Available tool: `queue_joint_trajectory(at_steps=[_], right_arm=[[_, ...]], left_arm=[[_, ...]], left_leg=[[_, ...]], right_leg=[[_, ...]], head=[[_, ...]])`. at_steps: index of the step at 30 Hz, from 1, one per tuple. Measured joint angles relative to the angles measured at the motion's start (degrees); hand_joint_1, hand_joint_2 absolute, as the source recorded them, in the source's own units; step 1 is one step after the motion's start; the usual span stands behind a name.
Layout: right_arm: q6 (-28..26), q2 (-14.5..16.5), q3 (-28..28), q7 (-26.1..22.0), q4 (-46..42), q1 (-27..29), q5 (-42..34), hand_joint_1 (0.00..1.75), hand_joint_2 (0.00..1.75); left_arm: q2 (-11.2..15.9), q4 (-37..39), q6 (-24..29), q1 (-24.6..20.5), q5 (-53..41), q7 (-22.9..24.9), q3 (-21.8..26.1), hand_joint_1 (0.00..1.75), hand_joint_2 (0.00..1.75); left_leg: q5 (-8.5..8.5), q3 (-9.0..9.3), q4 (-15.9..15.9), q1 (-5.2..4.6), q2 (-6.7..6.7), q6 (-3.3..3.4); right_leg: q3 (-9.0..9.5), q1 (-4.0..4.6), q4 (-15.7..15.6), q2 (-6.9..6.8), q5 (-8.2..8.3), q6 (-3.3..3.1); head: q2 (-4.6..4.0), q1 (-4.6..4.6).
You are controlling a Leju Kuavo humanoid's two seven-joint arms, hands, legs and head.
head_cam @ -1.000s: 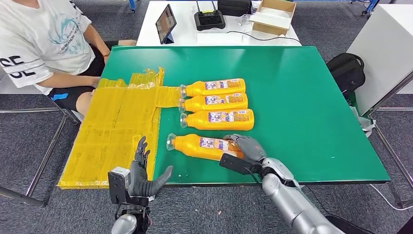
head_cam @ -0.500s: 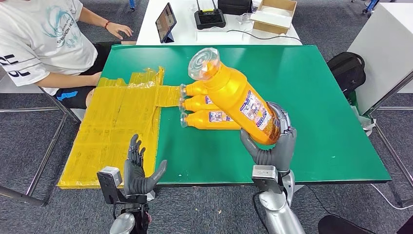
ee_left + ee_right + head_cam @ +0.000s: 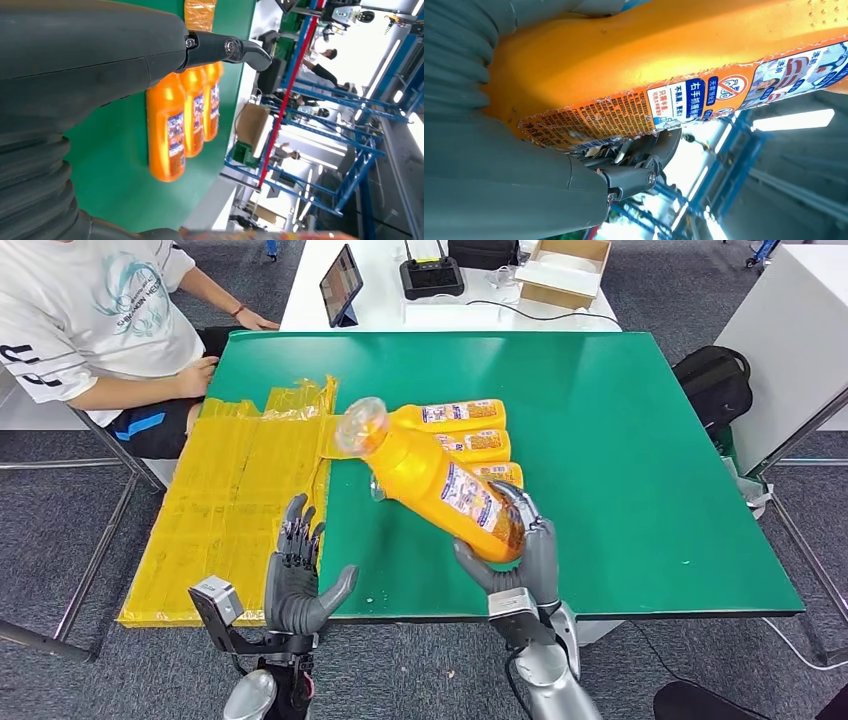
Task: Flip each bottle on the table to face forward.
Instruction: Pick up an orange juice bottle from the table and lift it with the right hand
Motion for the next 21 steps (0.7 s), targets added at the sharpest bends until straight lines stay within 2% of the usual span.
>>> queue_joint_trajectory(at_steps=[7,21], right_arm=[[3.3,1.1,1.5,-0.1,3.6,0.2,1.0,1.75,1.75],[5.4,4.1,12.1,1.6,17.8,-2.5,7.9,1.75,1.75]], left_arm=[[0.2,-0.8,-1.6,-0.1,1.3,0.4,-0.9,0.0,1.75],[0.4,0.0,-3.5,-0.9,2.3,1.8,-2.5,0.0,1.75]], left_leg=[[0.0,-0.01,0.0,0.0,0.01,0.0],[0.01,-0.06,0.0,0.03,-0.01,-0.01]], right_leg=[[-0.01,0.0,0.0,0.0,0.0,0.0],[-0.09,0.01,0.0,0.0,0.0,-0.01]], head=[[0.0,0.01],[0.0,0.01]])
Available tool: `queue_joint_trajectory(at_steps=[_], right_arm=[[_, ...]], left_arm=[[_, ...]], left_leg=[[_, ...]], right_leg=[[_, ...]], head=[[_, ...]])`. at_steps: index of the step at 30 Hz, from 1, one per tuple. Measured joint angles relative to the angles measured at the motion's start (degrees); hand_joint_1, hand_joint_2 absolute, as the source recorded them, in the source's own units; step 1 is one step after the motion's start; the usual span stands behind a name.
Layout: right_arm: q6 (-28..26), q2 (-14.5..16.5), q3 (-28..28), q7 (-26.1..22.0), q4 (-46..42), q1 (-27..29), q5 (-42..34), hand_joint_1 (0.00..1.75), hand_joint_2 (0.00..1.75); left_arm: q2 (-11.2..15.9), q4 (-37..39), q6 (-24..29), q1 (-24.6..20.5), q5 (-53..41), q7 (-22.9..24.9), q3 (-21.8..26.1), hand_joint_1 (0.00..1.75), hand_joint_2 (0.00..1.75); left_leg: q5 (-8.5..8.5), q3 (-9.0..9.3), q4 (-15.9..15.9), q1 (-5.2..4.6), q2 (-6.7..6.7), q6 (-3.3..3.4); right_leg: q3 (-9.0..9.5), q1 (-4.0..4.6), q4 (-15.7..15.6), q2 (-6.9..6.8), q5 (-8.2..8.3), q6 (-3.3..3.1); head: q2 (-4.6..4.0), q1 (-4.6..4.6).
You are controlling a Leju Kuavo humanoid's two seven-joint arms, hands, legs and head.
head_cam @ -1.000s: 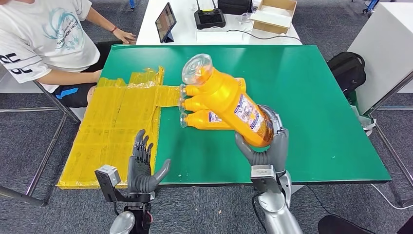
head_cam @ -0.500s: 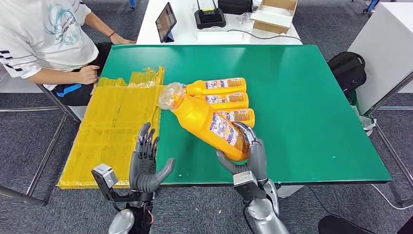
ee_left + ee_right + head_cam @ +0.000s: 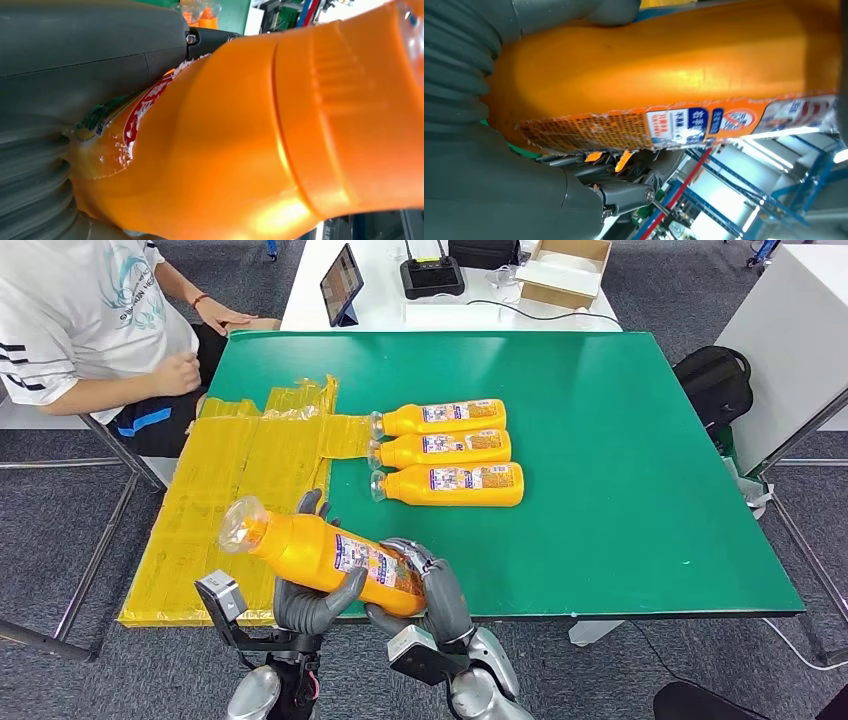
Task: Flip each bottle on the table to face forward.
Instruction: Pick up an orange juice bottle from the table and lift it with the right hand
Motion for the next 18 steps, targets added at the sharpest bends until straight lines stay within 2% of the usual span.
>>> queue_joint_trajectory(at_steps=[11,12,13,15,16,17,18], right_arm=[[0.4,0.8,2.1,1.0,6.0,-2.2,0.4,1.75,1.75],[0.5,0.8,2.1,1.0,6.4,-2.3,0.4,1.75,1.75],[0.5,0.9,2.2,1.1,6.8,-2.3,0.3,1.75,1.75],[0.7,0.9,2.3,1.1,7.4,-2.5,0.2,1.75,1.75],[0.7,0.9,2.4,1.2,7.6,-2.5,0.1,1.75,1.75],[0.8,0.9,2.4,1.2,7.8,-2.6,0.0,1.75,1.75],[0.9,0.9,2.5,1.2,8.0,-2.6,-0.1,1.75,1.75]], left_arm=[[0.2,1.2,-1.7,0.1,1.4,0.7,0.1,0.0,1.75],[0.3,1.4,-1.7,0.1,1.4,0.7,0.2,0.08,1.75],[0.4,1.5,-1.7,0.1,1.3,0.7,0.2,0.42,1.75],[0.5,1.8,-1.8,0.1,1.3,0.7,0.2,1.28,1.75],[0.6,1.9,-1.8,0.1,1.2,0.7,0.2,1.64,1.75],[0.7,2.0,-1.8,0.1,1.0,0.7,0.2,1.74,1.75],[0.7,2.1,-1.7,0.1,0.7,0.7,0.2,1.75,1.75]], left_leg=[[0.0,0.0,0.0,0.0,0.02,0.0],[0.0,0.0,0.0,0.0,0.02,0.0],[0.0,-0.01,0.0,0.0,0.02,0.0],[0.0,-0.01,0.0,0.0,0.02,0.0],[0.0,-0.01,0.0,0.0,0.02,0.0],[0.0,-0.01,0.0,0.0,0.02,0.0],[0.0,-0.01,0.0,0.0,0.02,0.0]], right_leg=[[-0.04,0.01,0.0,0.01,0.0,0.0],[-0.04,0.01,0.0,0.01,0.0,0.0],[-0.04,0.01,0.0,0.01,0.0,0.0],[-0.04,0.0,0.0,0.01,0.0,0.0],[-0.05,0.0,0.0,0.01,0.0,0.0],[-0.05,0.0,0.0,0.01,0.0,0.0],[-0.05,0.0,0.0,0.01,0.0,0.0]], head=[[0.0,-0.01],[0.0,0.0],[0.0,0.0],[0.0,0.0],[0.0,-0.01],[0.0,-0.01],[0.0,-0.01]])
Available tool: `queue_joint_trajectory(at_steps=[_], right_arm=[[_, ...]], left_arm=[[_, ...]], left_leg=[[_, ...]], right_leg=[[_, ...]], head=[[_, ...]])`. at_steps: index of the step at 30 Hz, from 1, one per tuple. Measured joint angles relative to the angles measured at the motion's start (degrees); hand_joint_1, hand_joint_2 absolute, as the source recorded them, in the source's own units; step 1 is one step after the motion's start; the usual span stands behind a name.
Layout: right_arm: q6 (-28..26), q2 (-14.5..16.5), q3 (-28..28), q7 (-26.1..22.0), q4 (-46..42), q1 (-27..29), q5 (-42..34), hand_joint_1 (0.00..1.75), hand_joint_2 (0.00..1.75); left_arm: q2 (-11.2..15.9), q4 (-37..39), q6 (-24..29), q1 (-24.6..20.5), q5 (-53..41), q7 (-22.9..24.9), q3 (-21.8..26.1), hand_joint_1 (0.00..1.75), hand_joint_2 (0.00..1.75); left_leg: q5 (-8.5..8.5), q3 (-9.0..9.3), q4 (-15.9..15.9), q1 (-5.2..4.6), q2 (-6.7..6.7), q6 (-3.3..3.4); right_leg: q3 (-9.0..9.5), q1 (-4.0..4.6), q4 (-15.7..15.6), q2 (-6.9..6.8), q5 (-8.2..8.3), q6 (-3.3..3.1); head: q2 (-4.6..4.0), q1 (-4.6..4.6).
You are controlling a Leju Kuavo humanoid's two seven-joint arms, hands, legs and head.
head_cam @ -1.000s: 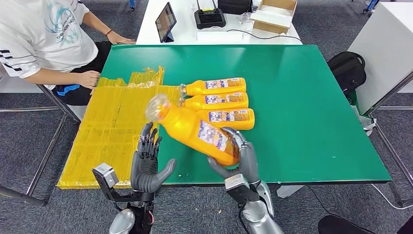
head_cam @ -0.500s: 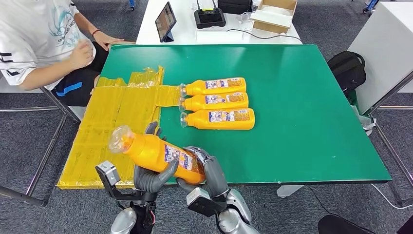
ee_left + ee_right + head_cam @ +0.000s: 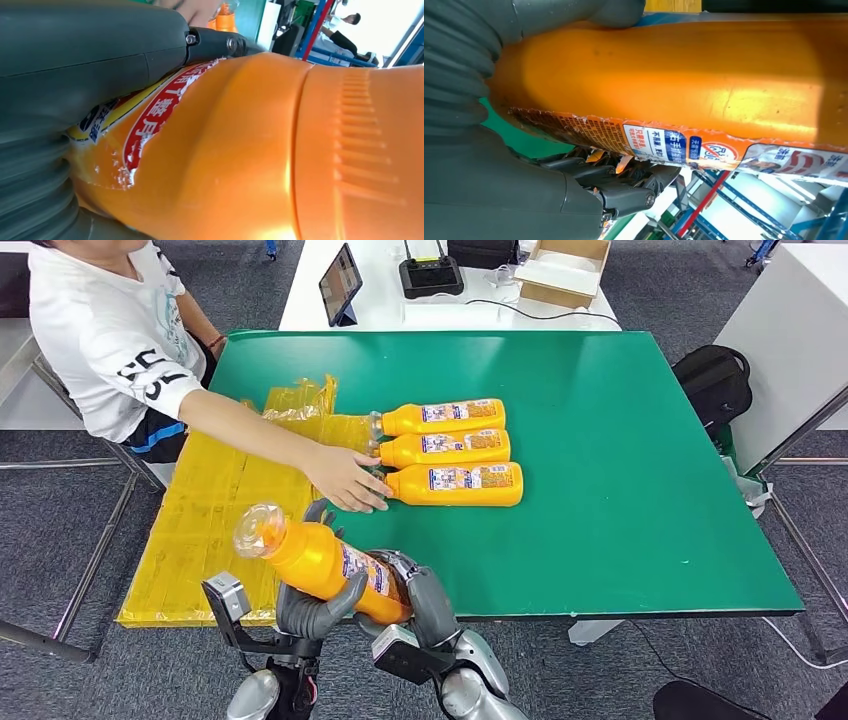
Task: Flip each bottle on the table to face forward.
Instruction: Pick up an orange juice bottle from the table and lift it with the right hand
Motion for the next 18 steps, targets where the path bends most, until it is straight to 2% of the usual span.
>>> queue_joint_trajectory(at_steps=[17,18], right_arm=[[0.3,0.0,0.3,0.2,1.0,0.0,-0.3,1.74,1.75],[0.3,0.0,0.3,0.2,1.0,0.0,-0.3,1.37,1.75]], left_arm=[[0.0,0.8,0.5,0.0,-1.3,-0.2,0.3,1.75,1.75],[0.0,0.8,0.5,0.0,-1.3,-0.2,0.3,1.75,1.75]], left_leg=[[0.0,-0.01,0.0,0.0,0.0,0.0],[0.0,-0.01,0.0,0.0,0.0,0.0]], right_leg=[[-0.03,0.0,0.0,0.0,0.0,0.0],[-0.03,0.0,0.0,0.0,0.0,0.0]], head=[[0.0,0.01],[0.0,0.01]])
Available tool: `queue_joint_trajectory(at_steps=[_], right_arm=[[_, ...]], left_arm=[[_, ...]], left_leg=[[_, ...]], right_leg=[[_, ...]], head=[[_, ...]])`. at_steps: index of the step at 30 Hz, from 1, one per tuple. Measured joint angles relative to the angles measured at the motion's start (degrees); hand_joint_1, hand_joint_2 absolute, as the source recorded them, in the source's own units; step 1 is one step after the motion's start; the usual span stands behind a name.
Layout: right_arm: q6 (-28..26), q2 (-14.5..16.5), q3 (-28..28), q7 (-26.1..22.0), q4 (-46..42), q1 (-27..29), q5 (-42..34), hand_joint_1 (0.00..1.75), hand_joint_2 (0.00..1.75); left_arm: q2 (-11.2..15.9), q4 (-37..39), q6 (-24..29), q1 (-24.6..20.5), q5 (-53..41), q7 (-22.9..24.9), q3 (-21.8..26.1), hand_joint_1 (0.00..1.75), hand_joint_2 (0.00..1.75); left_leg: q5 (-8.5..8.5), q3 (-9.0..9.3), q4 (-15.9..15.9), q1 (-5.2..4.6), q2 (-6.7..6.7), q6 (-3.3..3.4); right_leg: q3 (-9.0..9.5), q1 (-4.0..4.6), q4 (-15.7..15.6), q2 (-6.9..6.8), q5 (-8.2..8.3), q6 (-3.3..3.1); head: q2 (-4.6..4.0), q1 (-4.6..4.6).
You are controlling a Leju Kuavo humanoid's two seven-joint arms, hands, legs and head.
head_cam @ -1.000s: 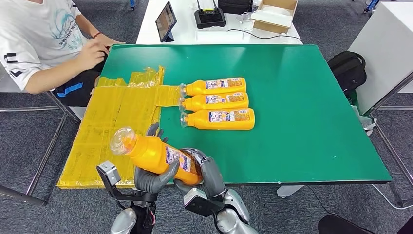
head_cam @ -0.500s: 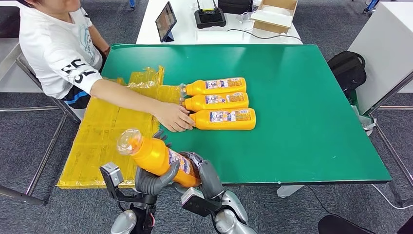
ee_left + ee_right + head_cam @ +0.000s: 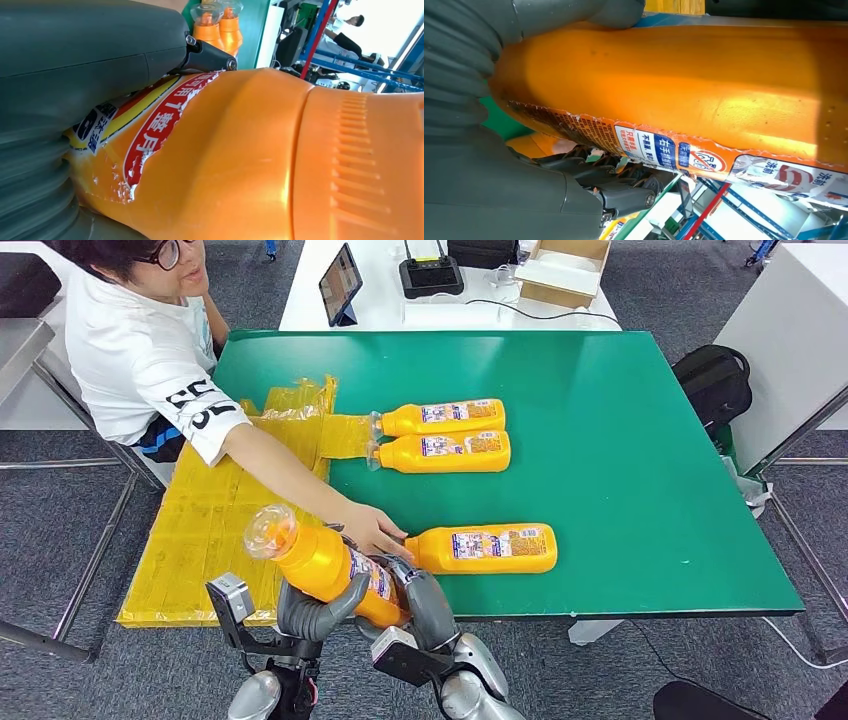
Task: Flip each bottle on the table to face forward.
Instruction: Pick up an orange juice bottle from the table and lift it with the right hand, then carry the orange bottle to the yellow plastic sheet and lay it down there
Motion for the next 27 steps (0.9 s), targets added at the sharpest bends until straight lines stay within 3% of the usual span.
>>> queue_joint_trajectory(at_steps=[1,3,5,10,15,22,27], right_arm=[[0.0,0.0,0.0,0.0,0.0,0.0,0.0,0.94,1.75],[0.0,0.0,0.0,0.0,0.0,0.0,0.1,0.07,0.87],[-0.1,0.0,0.3,0.1,0.1,0.1,0.5,0.0,0.0],[0.7,0.1,1.1,0.3,-0.6,0.7,0.2,0.0,0.0],[3.1,0.0,1.0,0.3,-4.8,1.7,-3.0,0.0,0.0],[5.8,-0.9,0.7,0.6,-13.4,2.5,-7.0,0.0,0.0],[3.5,-1.0,-0.4,-1.2,-17.7,2.8,-9.7,0.0,0.0]], left_arm=[[0.0,0.0,0.0,0.0,0.0,0.0,0.0,1.75,1.75],[0.0,0.0,0.0,0.0,-0.1,0.0,0.0,1.75,1.75],[0.0,0.0,0.3,-0.2,-0.4,0.0,0.0,1.75,1.75],[-0.1,0.0,4.1,-0.9,-3.4,-0.7,0.0,1.75,1.75],[-0.1,0.0,11.4,-2.9,-9.0,-2.3,1.2,1.75,1.75],[0.8,0.5,20.1,-8.2,-14.4,-3.7,7.4,1.75,1.75],[2.1,4.6,28.0,-13.4,-20.8,-5.1,12.2,1.75,1.75]], left_leg=[[0.0,0.0,0.0,0.0,0.0,0.0],[0.0,0.0,0.0,0.0,0.0,0.0],[0.0,0.0,0.0,0.0,0.0,0.0],[0.0,0.0,0.0,0.0,0.0,0.0],[0.01,-0.01,0.0,0.0,0.0,0.0],[0.09,0.0,0.0,0.02,-0.01,-0.03],[0.11,0.0,0.0,0.02,-0.01,-0.05]], right_leg=[[0.0,0.0,0.0,0.0,0.0,0.0],[0.0,0.0,0.0,0.0,0.0,0.0],[0.0,0.0,0.0,0.0,0.0,0.0],[0.0,0.0,0.0,0.0,0.0,0.0],[0.0,0.0,0.0,0.0,0.01,0.0],[0.01,0.01,0.0,-0.01,0.02,-0.01],[0.02,0.01,0.0,-0.01,0.02,-0.01]], head=[[0.0,0.0],[0.0,-0.01],[0.0,0.0],[0.0,0.0],[0.0,0.02],[0.0,0.01],[0.0,0.02]])
